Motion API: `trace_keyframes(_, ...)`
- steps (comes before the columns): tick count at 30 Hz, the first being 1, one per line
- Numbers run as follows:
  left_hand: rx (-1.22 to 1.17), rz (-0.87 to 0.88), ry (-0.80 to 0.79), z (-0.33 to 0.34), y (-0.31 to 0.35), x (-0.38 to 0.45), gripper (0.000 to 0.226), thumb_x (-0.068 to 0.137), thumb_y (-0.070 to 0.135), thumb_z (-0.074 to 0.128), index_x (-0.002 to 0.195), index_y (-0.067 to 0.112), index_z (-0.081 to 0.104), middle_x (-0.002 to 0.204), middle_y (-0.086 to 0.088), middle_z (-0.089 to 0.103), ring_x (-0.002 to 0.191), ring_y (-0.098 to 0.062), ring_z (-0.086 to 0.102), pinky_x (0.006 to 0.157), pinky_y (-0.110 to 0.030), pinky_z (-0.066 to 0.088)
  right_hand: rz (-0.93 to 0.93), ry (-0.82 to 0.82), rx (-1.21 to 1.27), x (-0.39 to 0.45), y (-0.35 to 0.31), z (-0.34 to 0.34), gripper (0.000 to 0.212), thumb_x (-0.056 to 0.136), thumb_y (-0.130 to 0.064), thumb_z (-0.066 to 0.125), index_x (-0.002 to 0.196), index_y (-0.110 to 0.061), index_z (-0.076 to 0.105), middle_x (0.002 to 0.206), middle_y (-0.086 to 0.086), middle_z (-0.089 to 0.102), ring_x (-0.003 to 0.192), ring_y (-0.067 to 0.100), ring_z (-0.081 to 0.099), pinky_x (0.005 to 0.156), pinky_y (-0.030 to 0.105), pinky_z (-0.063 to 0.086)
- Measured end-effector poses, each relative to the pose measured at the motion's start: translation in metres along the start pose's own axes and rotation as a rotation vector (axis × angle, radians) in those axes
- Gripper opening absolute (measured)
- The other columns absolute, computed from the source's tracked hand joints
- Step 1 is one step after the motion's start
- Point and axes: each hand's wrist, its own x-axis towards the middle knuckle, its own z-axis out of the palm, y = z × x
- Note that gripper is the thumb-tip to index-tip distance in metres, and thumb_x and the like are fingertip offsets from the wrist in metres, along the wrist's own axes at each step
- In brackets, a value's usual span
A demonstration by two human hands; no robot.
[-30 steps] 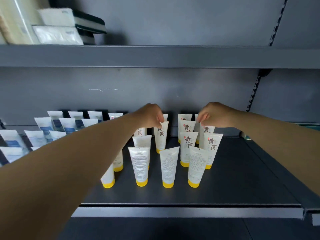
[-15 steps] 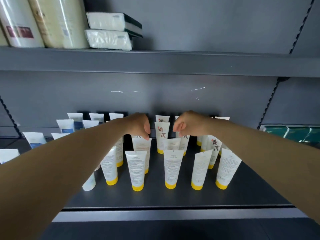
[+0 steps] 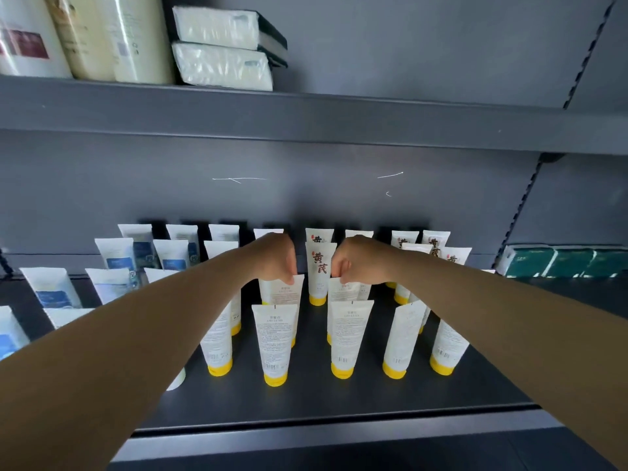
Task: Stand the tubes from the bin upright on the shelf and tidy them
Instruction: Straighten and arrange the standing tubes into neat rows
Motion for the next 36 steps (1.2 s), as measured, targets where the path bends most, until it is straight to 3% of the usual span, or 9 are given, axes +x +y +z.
trace_keyframes(4, -0.02, -0.002, 0.007, 0.003, -0.001, 0.0, 0.031, 0.08, 0.02, 0.073, 0.108, 0.007, 0.069, 0.109, -0.007, 0.069, 0.101, -0.021, 0.064, 0.093, -0.032, 0.051, 0.007, 0.018, -0.024, 0.003, 0.002, 0.001, 0.016, 0.086, -0.007, 0.063, 0.098, -0.011, 0.071, 0.108, -0.002, 0.068, 0.085, 0.004, 0.053, 0.063, 0.009, 0.035)
trace_keyframes(12, -0.027, -0.004, 0.0, 0.005, -0.003, 0.004, 0.033, 0.079, 0.02, 0.073, 0.109, 0.008, 0.068, 0.11, -0.007, 0.069, 0.102, -0.021, 0.063, 0.092, -0.032, 0.051, 0.05, 0.065, -0.128, 0.006, 0.004, 0.003, 0.021, 0.084, -0.007, 0.063, 0.104, -0.015, 0.064, 0.094, -0.006, 0.055, 0.085, 0.01, 0.048, 0.055, 0.012, 0.029)
trace_keyframes(15, -0.028, -0.005, -0.002, 0.004, -0.003, 0.004, 0.034, 0.08, 0.02, 0.073, 0.11, 0.008, 0.068, 0.111, -0.008, 0.069, 0.104, -0.022, 0.063, 0.092, -0.032, 0.051, 0.062, 0.056, -0.137, 0.005, 0.004, 0.0, 0.014, 0.084, -0.006, 0.064, 0.096, -0.014, 0.064, 0.092, -0.006, 0.053, 0.083, 0.01, 0.049, 0.058, 0.015, 0.033)
trace_keyframes(18, -0.025, -0.01, -0.002, 0.003, -0.003, 0.004, 0.032, 0.079, 0.02, 0.074, 0.109, 0.008, 0.068, 0.11, -0.007, 0.069, 0.103, -0.021, 0.063, 0.089, -0.03, 0.05, 0.114, 0.014, -0.137, 0.007, 0.004, -0.001, 0.013, 0.084, -0.002, 0.061, 0.084, -0.015, 0.062, 0.089, 0.0, 0.06, 0.067, 0.01, 0.057, 0.056, 0.017, 0.043)
trace_keyframes(21, -0.012, -0.005, -0.006, 0.003, -0.002, 0.005, 0.031, 0.078, 0.02, 0.074, 0.107, 0.009, 0.069, 0.108, -0.007, 0.07, 0.102, -0.022, 0.063, 0.09, -0.031, 0.051, 0.19, -0.049, -0.133, 0.008, 0.003, -0.003, 0.013, 0.086, -0.002, 0.059, 0.096, -0.006, 0.066, 0.085, 0.006, 0.067, 0.067, 0.015, 0.064, 0.064, 0.024, 0.055)
trace_keyframes(25, 0.013, -0.012, -0.008, 0.004, 0.0, 0.005, 0.032, 0.08, 0.02, 0.073, 0.109, 0.009, 0.067, 0.11, -0.007, 0.069, 0.104, -0.022, 0.063, 0.089, -0.03, 0.05, 0.179, -0.025, -0.118, 0.007, 0.004, -0.008, 0.021, 0.088, -0.006, 0.055, 0.106, -0.003, 0.064, 0.098, 0.013, 0.07, 0.065, 0.015, 0.057, 0.055, 0.022, 0.048)
trace_keyframes(29, 0.013, -0.022, -0.011, 0.003, 0.002, 0.004, 0.033, 0.081, 0.02, 0.073, 0.111, 0.008, 0.067, 0.112, -0.008, 0.068, 0.105, -0.023, 0.062, 0.091, -0.031, 0.05, 0.187, -0.114, -0.218, 0.007, 0.006, -0.01, 0.024, 0.086, -0.002, 0.057, 0.107, -0.001, 0.067, 0.102, 0.012, 0.07, 0.082, 0.021, 0.066, 0.074, 0.029, 0.055)
trace_keyframes(33, 0.005, -0.029, -0.007, 0.003, 0.001, 0.004, 0.032, 0.08, 0.019, 0.073, 0.11, 0.008, 0.067, 0.11, -0.008, 0.068, 0.104, -0.023, 0.062, 0.091, -0.031, 0.05, 0.146, -0.104, -0.234, 0.009, 0.013, -0.008, 0.021, 0.084, -0.003, 0.064, 0.103, -0.01, 0.071, 0.099, 0.004, 0.069, 0.07, 0.01, 0.06, 0.066, 0.02, 0.049)
trace_keyframes(36, 0.006, -0.03, -0.009, 0.003, 0.001, 0.003, 0.033, 0.08, 0.019, 0.073, 0.11, 0.007, 0.067, 0.11, -0.008, 0.068, 0.104, -0.023, 0.062, 0.091, -0.032, 0.05, 0.107, -0.072, -0.258, 0.009, 0.016, -0.009, 0.018, 0.083, -0.009, 0.067, 0.1, -0.014, 0.072, 0.105, -0.002, 0.066, 0.084, 0.012, 0.057, 0.071, 0.021, 0.044)
